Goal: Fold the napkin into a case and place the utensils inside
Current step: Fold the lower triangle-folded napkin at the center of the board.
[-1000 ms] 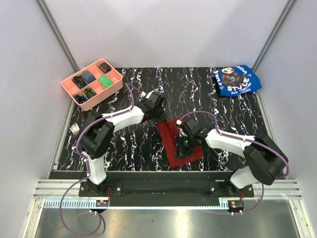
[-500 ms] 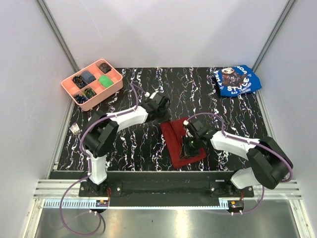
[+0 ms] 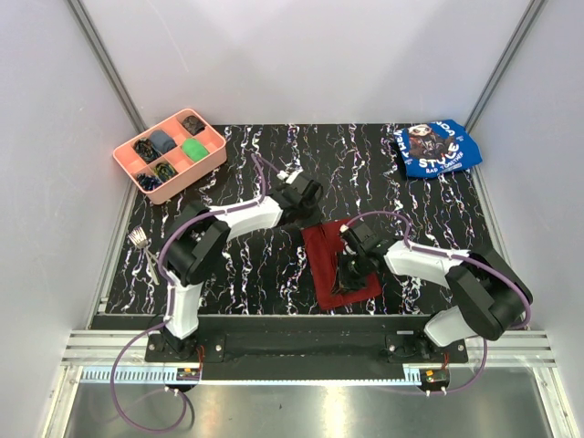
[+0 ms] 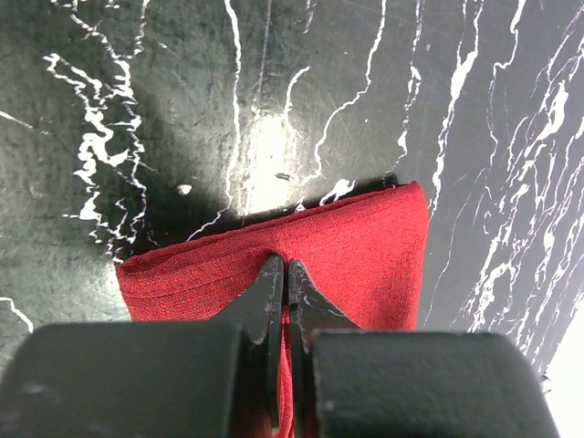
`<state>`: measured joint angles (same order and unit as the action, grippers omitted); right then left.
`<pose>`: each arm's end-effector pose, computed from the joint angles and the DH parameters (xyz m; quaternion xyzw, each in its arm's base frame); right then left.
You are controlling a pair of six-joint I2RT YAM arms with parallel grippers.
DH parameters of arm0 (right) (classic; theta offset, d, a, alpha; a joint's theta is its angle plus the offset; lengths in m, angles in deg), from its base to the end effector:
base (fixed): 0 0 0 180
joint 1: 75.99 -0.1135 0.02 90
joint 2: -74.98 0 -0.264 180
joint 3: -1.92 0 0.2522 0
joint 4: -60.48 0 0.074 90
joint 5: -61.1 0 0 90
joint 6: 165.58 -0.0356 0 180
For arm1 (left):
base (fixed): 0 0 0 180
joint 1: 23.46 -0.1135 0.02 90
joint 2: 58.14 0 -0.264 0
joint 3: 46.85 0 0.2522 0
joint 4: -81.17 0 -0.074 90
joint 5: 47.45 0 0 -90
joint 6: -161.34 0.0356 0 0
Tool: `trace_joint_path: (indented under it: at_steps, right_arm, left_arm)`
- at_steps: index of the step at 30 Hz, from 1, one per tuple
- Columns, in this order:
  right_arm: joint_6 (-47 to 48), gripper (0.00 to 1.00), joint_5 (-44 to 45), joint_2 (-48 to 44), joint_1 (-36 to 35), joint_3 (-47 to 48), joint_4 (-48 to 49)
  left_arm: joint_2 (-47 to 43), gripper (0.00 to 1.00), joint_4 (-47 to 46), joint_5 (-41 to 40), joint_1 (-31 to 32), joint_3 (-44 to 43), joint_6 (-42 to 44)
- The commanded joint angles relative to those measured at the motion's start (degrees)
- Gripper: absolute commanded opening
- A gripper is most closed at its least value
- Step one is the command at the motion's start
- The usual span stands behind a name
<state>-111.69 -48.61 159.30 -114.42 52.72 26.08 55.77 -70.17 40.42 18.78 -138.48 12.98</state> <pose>0.1841 0.1614 0.1373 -0.0523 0.9661 0.2479 0.0484 0.3188 -0.2877 0.1741 -0.1383 0.9321 -0.2460 0.2270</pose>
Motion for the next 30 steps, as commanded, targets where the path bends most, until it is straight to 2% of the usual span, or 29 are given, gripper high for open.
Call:
trace_joint_path:
  at_steps: [1, 4, 6, 7, 8, 10, 11, 12, 14, 15, 18, 20, 22, 23, 25, 26, 27, 29, 30]
  right_arm:
    - [-0.79, 0.08, 3.97, 1.12, 0.29, -1.09, -0.01]
    - [-1.23, 0.16, 2.84, 0.50, 0.47, -0.22, -0.01]
    - [-1.50, 0.21, 2.39, -0.37, 0.82, 0.40, -0.19]
    - [-2.19, 0.29, 2.82, -0.81, 0.91, 0.84, -0.71]
    - [-2.46, 0.33, 3.00, -1.43, 1.25, 0.93, -0.89]
    - [-2.90, 0.46, 3.35, -3.36, 2.04, 1.63, -1.32]
    - [-2.99, 0.49, 3.44, -3.97, 2.22, 1.98, -1.76]
    - [-3.08, 0.52, 3.62, -5.46, 2.40, 2.42, -2.55]
    - [-2.56, 0.59, 4.58, -6.96, 2.93, 4.00, -4.13]
    - [-1.68, 0.61, 4.76, -8.01, 3.19, 5.49, -5.53]
    - [0.25, 0.73, 5.46, -8.82, 4.59, 8.21, -7.47]
    - [1.22, 0.80, 6.52, -8.64, 6.09, 9.45, -8.09]
    - [2.10, 0.81, 8.61, -7.50, 7.32, 10.60, -8.01]
    - [2.28, 0.80, 9.50, -6.89, 8.89, 11.12, -8.01]
    - [2.72, 0.64, 11.26, -4.52, 10.48, 12.44, -7.75]
    - [3.07, 0.56, 11.27, -3.64, 11.27, 12.97, -7.31]
    - [3.68, 0.42, 11.35, -1.63, 11.45, 13.84, -6.17]
    - [4.12, 0.28, 11.79, 1.02, 11.54, 15.08, -5.72]
    - [4.21, 0.17, 12.23, 3.64, 11.54, 15.87, -5.38]
  left_arm:
    - [1.14, 0.00, -3.99, -1.30, 1.18, -3.52, 1.76]
    - [2.63, 0.07, -4.08, -0.33, 1.18, -4.22, 2.29]
    - [2.90, 0.17, -3.82, -0.15, 1.18, -4.49, 2.73]
    - [2.64, 0.18, -3.13, -0.07, 1.09, -4.75, 3.60]
    - [2.20, 0.21, -3.12, 0.11, 1.09, -4.93, 4.22]
    - [0.28, 0.33, -2.94, 0.55, 1.09, -5.28, 6.15]
    - [-0.52, 0.36, -2.51, 0.81, 1.09, -5.63, 6.77]
    - [-1.31, 0.45, -1.37, 1.33, 1.00, -6.07, 7.21]
    - [-4.12, 0.50, -0.75, 1.78, 1.00, -6.86, 9.49]
    - [-5.87, 0.55, 0.47, 1.78, 0.92, -7.38, 10.11]
    - [-9.04, 0.64, 2.84, 4.33, 0.74, -7.22, 12.49]
    - [-10.89, 0.66, 3.30, 4.94, 0.04, -5.64, 13.37]
    - [-13.88, 0.65, 3.12, 5.64, -0.84, -2.30, 13.54]
    - [-14.93, 0.63, 3.12, 6.26, -1.10, -1.16, 13.81]
    - [-17.13, 0.57, 2.95, 7.14, -1.54, 1.92, 14.42]
    - [-17.66, 0.51, 3.03, 8.18, -1.55, 2.97, 14.51]
    - [-18.71, 0.45, 2.95, 8.80, -1.63, 4.81, 14.77]
    - [-19.51, 0.36, 2.60, 10.73, -1.63, 6.58, 14.95]
    - [-20.12, 0.35, 2.16, 11.35, -1.63, 8.33, 14.86]
